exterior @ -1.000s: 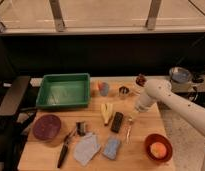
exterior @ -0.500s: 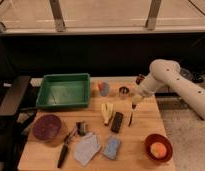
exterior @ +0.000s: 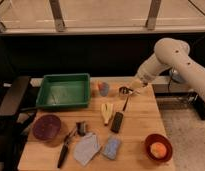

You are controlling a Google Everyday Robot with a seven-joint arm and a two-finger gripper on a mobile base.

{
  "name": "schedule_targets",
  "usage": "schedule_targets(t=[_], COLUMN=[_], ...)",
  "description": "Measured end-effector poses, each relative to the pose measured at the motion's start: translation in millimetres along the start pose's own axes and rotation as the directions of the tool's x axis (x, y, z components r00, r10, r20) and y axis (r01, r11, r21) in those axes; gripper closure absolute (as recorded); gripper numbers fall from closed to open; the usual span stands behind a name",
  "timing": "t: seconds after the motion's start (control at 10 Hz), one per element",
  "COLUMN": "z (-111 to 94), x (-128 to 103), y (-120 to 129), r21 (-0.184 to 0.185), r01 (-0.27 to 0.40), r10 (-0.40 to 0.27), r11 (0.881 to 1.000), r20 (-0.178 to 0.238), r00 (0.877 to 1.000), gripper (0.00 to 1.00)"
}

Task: Place fork in purple bowl

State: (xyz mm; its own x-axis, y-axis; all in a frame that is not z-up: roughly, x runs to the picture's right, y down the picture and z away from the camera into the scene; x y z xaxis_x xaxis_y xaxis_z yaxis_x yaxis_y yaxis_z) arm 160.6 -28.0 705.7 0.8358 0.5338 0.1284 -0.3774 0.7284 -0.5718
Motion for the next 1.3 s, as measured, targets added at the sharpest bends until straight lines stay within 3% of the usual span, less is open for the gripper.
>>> schedule_targets(t=[0.2,0.4,0.6,0.7,0.8,0.9,1.2,1.3], z=[-17.4,-15.2,-7.1,4.9,10.5,18.3,37.0,45.3], x=[-48.1,-102.6,-136.0,-172.4,-188.5,-210.9,-262.8,-281.8], y=[9.1,26.5,40.8,59.6,70.1,86.9,139.8,166.9], r21=[0.018,0.011,-0.016,-0.059,-0.084,-0.121,-0.207,-0.241], r01=[0.077,0.166,0.222,0.283,0.312,0.355,0.465,0.506], r10=[-0.078,-0.166,-0.215,-0.260,-0.278,-0.301,-0.346,-0.359], r11=[0.997,0.986,0.975,0.957,0.946,0.927,0.861,0.828], r20=[0.066,0.135,0.183,0.247,0.279,0.326,0.431,0.465], r00=[0.995,0.977,0.959,0.933,0.919,0.896,0.834,0.809], gripper=[1.00,1.00,1.00,1.00,1.00,1.00,1.00,1.00])
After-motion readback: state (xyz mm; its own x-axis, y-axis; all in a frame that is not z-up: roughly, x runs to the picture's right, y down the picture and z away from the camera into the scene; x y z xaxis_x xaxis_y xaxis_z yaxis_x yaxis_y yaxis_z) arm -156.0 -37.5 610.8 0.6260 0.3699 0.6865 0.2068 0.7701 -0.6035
